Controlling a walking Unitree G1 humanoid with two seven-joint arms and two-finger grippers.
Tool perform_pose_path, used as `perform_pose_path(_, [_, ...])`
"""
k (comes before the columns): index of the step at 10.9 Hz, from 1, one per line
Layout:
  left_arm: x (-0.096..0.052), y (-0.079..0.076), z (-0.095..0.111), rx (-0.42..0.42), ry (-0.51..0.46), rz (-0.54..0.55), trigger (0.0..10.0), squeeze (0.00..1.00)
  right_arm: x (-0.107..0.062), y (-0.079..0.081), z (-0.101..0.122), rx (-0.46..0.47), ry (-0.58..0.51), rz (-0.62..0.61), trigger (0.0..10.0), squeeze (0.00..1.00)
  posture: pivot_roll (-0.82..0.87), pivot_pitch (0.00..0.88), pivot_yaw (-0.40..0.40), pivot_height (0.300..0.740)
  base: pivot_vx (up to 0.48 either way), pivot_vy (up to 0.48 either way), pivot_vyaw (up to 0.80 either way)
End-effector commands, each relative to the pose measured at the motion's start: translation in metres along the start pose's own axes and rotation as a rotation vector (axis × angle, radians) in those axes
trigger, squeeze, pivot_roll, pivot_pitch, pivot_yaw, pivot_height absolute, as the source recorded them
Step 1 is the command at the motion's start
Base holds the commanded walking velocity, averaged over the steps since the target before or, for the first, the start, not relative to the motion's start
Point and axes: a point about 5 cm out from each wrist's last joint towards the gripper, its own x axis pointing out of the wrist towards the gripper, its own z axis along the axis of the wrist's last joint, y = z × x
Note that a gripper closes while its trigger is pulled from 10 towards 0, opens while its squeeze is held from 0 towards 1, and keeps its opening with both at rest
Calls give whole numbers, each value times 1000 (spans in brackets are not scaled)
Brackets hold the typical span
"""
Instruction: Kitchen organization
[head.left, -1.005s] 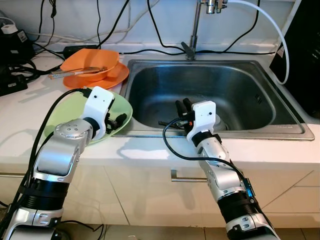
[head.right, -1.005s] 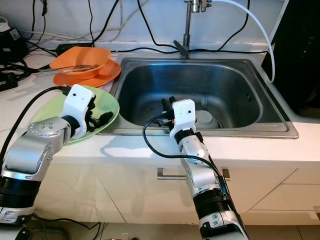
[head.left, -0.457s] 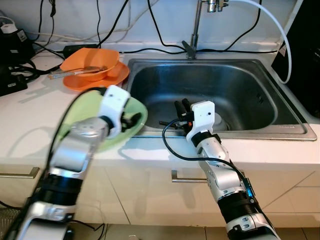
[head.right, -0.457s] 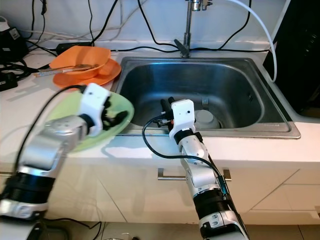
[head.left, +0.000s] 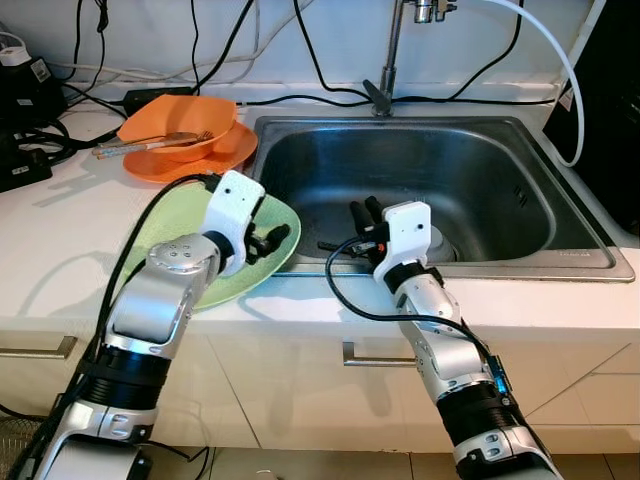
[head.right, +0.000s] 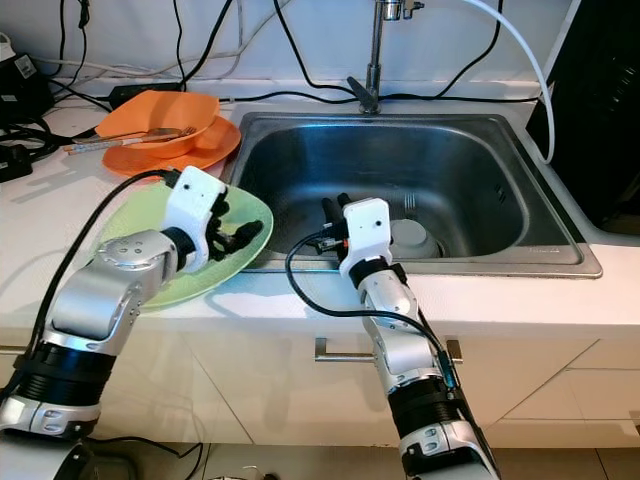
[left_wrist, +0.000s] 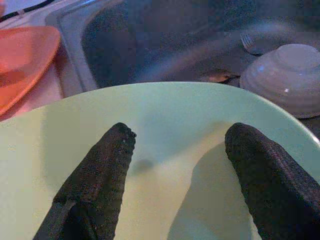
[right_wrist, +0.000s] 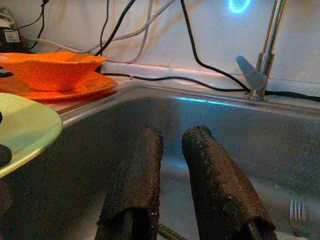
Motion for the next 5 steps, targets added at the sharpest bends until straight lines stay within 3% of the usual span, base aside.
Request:
perform_pose_path(1, [-3, 6, 2, 0, -5, 29, 10000, 0, 3, -1, 6, 4, -14, 9, 10000, 0, 123, 0, 41, 740, 0, 0, 0])
perform_pose_path(2, [-6, 12, 6, 6, -33, 55, 10000, 0, 4, -1, 8, 6, -15, 28, 10000, 0, 123, 0, 38, 740, 0, 0, 0])
perform_pose_path(3, [-10, 18, 15, -10, -87, 83, 10000, 0, 5, -3, 10, 6, -19, 43, 10000, 1000, 123, 0, 36, 740, 0, 0, 0])
perform_pose_path(5, [-18, 30, 27, -79, -196, 136, 10000, 0, 9, -5, 20, 27, -34, 60, 10000, 1000, 125, 0, 32, 740, 0, 0, 0])
